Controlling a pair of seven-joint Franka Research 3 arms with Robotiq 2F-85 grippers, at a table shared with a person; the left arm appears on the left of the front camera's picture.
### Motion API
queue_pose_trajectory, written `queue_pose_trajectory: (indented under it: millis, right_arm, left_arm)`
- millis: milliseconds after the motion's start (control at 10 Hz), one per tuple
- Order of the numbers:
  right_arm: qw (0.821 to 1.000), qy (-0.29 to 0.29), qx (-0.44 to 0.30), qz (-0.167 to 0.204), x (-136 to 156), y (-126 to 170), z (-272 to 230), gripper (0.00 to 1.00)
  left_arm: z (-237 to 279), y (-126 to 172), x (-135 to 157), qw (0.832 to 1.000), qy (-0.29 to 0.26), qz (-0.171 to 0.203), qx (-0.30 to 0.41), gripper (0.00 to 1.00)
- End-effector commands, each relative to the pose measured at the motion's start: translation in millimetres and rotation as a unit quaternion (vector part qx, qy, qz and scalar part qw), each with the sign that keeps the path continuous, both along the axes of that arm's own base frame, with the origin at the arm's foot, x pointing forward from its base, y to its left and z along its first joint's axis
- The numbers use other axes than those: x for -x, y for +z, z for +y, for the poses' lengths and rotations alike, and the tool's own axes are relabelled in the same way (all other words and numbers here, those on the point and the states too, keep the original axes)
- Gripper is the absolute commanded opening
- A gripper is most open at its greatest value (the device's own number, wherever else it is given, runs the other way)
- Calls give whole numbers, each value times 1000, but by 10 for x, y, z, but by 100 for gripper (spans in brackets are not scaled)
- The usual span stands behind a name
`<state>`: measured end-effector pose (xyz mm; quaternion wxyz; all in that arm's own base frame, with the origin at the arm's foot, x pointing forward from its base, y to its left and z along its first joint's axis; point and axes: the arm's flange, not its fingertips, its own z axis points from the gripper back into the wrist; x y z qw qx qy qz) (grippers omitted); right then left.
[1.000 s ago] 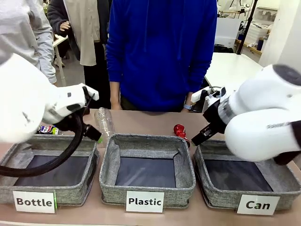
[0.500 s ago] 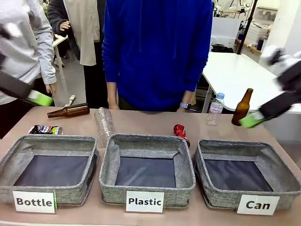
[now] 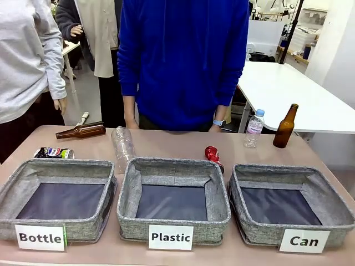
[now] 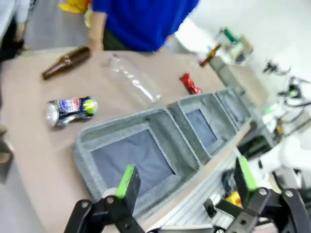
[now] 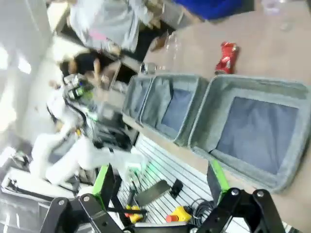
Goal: Sort the can waste into the basket.
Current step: Pick up the can waste from the table and place it in the right Fabric basket.
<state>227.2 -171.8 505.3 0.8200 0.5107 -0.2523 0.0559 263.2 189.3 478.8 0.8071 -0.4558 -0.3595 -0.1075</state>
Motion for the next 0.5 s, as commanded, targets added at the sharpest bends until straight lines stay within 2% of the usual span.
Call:
queue_pose_trajectory:
  millis: [0, 200, 400]
  right_arm:
    - [997, -33, -72, -11, -92, -293, -328, 100]
    - [989, -85, -121, -7, -46, -613, -657, 100]
    - [985, -107, -137, 2, -32, -832, -758, 100]
  left_arm:
    - [-187, -704, 496, 997, 69, 12, 41, 100]
    - [9, -908, 842, 990, 113, -7, 81, 100]
    - [85, -1087, 1108, 980, 166, -7, 108, 100]
